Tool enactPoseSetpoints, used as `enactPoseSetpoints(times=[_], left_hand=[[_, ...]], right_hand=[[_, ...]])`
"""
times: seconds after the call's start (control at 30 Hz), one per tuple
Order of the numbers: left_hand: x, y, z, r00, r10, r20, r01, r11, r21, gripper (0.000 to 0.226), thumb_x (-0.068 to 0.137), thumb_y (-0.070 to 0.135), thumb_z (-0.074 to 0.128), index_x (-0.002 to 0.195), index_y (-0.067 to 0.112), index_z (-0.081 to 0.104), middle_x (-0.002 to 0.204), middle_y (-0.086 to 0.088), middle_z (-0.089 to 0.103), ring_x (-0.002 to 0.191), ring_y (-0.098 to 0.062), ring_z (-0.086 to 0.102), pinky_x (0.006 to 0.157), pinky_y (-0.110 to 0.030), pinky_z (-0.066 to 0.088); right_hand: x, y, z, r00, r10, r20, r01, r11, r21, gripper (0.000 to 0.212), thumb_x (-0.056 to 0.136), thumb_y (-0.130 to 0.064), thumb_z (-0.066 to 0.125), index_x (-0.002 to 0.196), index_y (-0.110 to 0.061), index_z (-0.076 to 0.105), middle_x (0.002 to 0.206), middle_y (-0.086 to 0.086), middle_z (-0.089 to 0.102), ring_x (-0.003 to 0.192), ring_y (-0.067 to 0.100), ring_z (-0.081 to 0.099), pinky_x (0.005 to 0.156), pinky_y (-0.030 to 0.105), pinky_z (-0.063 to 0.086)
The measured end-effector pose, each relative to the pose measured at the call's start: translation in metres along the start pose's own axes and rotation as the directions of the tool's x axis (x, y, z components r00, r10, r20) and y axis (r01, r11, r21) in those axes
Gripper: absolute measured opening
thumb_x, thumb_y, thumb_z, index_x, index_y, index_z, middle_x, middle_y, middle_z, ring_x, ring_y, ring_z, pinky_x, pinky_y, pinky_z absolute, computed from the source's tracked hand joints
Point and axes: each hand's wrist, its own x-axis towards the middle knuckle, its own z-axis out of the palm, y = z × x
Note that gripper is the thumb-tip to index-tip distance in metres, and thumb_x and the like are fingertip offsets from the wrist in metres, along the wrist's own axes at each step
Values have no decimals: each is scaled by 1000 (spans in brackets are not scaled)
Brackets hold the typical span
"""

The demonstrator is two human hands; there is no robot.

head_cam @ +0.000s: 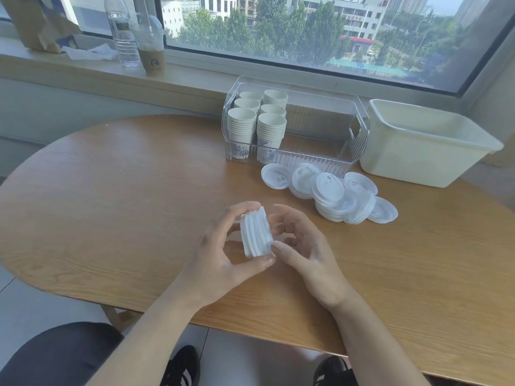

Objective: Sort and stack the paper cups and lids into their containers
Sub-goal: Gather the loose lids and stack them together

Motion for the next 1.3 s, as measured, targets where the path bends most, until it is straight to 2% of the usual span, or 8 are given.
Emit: enactPoseSetpoints(times=[0.27, 0.5, 0.7, 0.9, 1.07, 1.13, 1.2, 1.3], left_hand=[[0, -1, 2, 999, 5, 34, -5, 1000, 20, 84, 78, 48, 90, 150, 43, 47, 144, 14, 59, 133, -18, 59, 103, -49, 56], [0, -2, 1, 999, 7, 33, -8, 1000, 27, 85, 77, 49, 91, 150, 43, 47, 144, 14, 59, 133, -18, 59, 102, -48, 57], [0, -2, 1, 999, -5, 47, 4, 1000, 30, 90, 75, 53, 91, 152, 45, 46, 146, 17, 57, 135, -17, 57, 104, -50, 55], [1, -1, 2, 999, 8, 52, -9, 1000, 25, 92, 75, 50, 92, 154, 46, 46, 148, 18, 57, 137, -16, 58, 107, -52, 53], [3, 0, 5, 999, 14, 37, -16, 999, 35, 86, 75, 54, 91, 149, 47, 49, 142, 16, 60, 134, -18, 59, 104, -51, 55], [6, 0, 7, 1000, 1, 12, -1, 999, 39, 83, 73, 56, 89, 146, 49, 50, 137, 17, 61, 130, -18, 61, 102, -49, 56], [11, -1, 8, 1000, -19, -7, 20, 999, 44, 82, 73, 57, 88, 145, 51, 50, 137, 21, 59, 129, -15, 60, 103, -47, 56], [18, -4, 9, 999, -34, -40, 36, 998, 51, 82, 72, 58, 86, 144, 55, 48, 140, 26, 56, 130, -7, 58, 107, -41, 53]], right_hand=[[0, 1, 1, 1000, 20, -19, -20, 1000, -13, 58, 86, -40, 82, 139, -31, 61, 134, -3, 62, 112, 24, 61, 89, 51, 57], [1, 2, 2, 1000, -2, 5, 2, 999, -45, 61, 89, -48, 80, 144, -34, 57, 134, 0, 67, 122, 28, 63, 96, 63, 53], [-1, -2, 0, 1000, -9, 15, 9, 1000, -12, 59, 91, -35, 75, 146, -27, 55, 134, 5, 66, 125, 30, 61, 98, 61, 53], [-1, -7, 2, 999, 29, 20, -30, 999, 35, 62, 87, -37, 80, 143, -24, 57, 131, 3, 69, 122, 23, 64, 96, 47, 57], [0, -2, 3, 1000, 24, 8, -24, 999, 23, 62, 86, -42, 80, 140, -22, 60, 130, 2, 69, 121, 24, 64, 97, 53, 56], [-1, 0, 2, 998, -9, -67, 5, 998, -65, 58, 86, -48, 76, 138, -26, 61, 131, -6, 67, 125, 22, 61, 99, 50, 54], [3, 0, -4, 968, -119, -220, 54, 958, -283, 52, 88, -54, 73, 134, -32, 61, 132, -14, 65, 128, 17, 59, 103, 34, 49], [20, -4, -24, 871, -293, -395, 41, 843, -536, 48, 90, -41, 78, 133, -35, 59, 133, -13, 62, 129, 9, 55, 106, 19, 41]])
